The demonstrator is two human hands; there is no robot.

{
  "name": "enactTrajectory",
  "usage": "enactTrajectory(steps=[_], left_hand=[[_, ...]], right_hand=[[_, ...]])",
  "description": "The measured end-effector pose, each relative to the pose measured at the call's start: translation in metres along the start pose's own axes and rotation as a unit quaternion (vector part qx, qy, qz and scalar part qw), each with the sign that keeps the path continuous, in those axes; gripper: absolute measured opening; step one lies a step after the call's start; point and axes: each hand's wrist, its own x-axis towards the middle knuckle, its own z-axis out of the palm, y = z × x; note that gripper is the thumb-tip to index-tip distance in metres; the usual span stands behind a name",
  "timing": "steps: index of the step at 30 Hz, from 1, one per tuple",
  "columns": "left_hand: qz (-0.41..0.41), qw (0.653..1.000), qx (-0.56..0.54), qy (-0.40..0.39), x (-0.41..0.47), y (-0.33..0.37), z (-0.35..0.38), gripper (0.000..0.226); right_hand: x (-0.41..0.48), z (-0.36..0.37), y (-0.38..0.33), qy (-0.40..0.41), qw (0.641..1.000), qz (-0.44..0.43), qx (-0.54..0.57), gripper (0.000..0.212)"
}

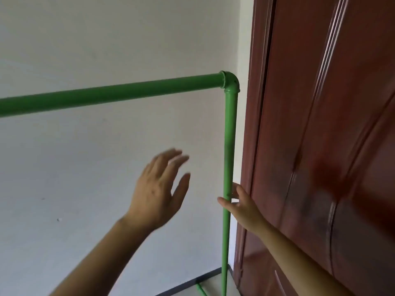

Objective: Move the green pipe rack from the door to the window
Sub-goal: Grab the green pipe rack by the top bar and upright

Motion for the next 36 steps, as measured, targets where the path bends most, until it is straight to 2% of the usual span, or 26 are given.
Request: enactTrajectory(steps=[4,6,8,11,13,16,19,25,32,36], left_hand=[[0.088,0.980,0.115,0.139,0.044,0.009,-0.042,0.034],[0.091,0.962,0.191,0.173,0.055,0.005,-0.060,0.035],[0.068,0.951,0.248,0.172,0.063,-0.006,-0.078,0.039],[-0.027,0.950,0.292,0.103,0.069,-0.035,-0.101,0.045],[-0.062,0.945,0.308,0.087,0.063,-0.057,-0.112,0.042],[-0.046,0.933,0.346,0.091,0.049,-0.075,-0.123,0.040],[-0.047,0.924,0.371,0.080,0.045,-0.082,-0.137,0.048],[-0.240,0.890,0.371,0.112,0.031,-0.106,-0.191,0.077],[-0.285,0.867,0.395,0.110,0.014,-0.103,-0.223,0.059],[-0.292,0.854,0.416,0.111,-0.006,-0.106,-0.246,0.057]], right_hand=[[0.011,0.011,-0.029,0.020,0.997,0.028,0.067,0.034],[0.013,0.016,-0.028,0.018,0.991,0.047,0.127,0.029],[0.014,0.017,-0.026,0.005,0.987,0.067,0.148,0.029],[0.017,0.018,-0.028,0.008,0.985,0.086,0.148,0.037],[0.017,0.018,-0.028,0.011,0.987,0.084,0.136,0.040],[0.013,0.019,-0.027,0.008,0.991,0.076,0.106,0.040],[0.009,0.025,-0.027,0.015,0.994,0.060,0.087,0.042],[0.003,0.037,-0.027,0.063,0.993,0.021,0.098,0.051],[-0.011,0.074,-0.033,0.035,0.988,-0.007,0.148,0.050],[-0.024,0.093,-0.032,0.017,0.986,-0.016,0.166,0.048]])
